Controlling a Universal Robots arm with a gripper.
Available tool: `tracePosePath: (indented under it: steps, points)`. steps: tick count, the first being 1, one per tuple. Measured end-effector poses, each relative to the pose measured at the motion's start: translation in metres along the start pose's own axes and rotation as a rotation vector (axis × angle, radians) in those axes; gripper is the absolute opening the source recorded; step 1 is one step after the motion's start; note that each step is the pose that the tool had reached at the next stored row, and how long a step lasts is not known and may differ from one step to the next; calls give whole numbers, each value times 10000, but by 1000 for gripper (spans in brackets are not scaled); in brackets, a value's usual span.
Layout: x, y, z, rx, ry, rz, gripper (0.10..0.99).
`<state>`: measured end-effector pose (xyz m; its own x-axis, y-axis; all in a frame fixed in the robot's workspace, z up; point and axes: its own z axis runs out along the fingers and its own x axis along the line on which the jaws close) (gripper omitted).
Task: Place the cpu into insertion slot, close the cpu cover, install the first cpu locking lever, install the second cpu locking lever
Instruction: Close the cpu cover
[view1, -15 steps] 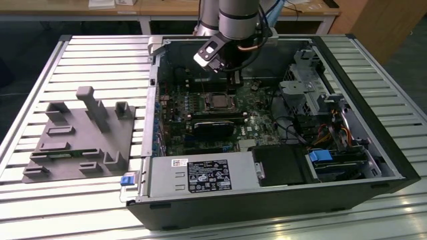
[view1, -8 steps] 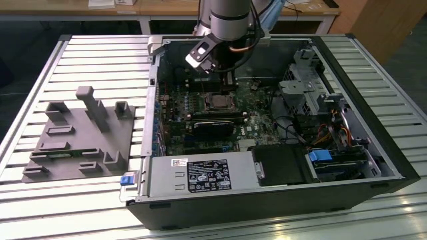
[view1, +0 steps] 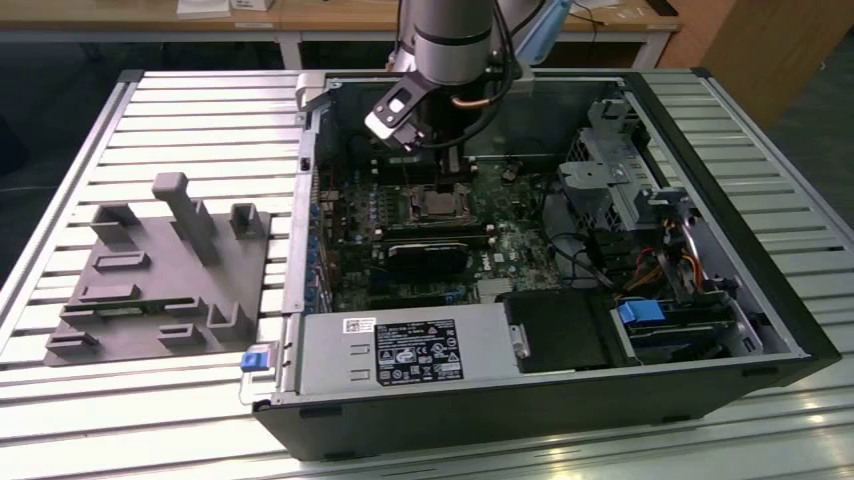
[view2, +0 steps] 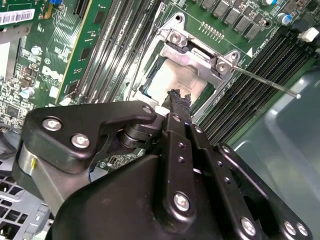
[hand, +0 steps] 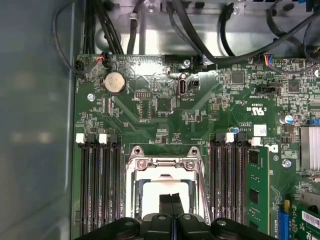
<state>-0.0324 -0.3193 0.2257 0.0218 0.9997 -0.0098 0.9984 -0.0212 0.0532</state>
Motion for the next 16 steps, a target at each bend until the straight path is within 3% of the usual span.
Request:
tracePosePath:
  steps: [10, 16]
  points:
    - [0, -19, 17, 0, 0, -1, 102]
    - [0, -20, 27, 9, -46, -723, 102]
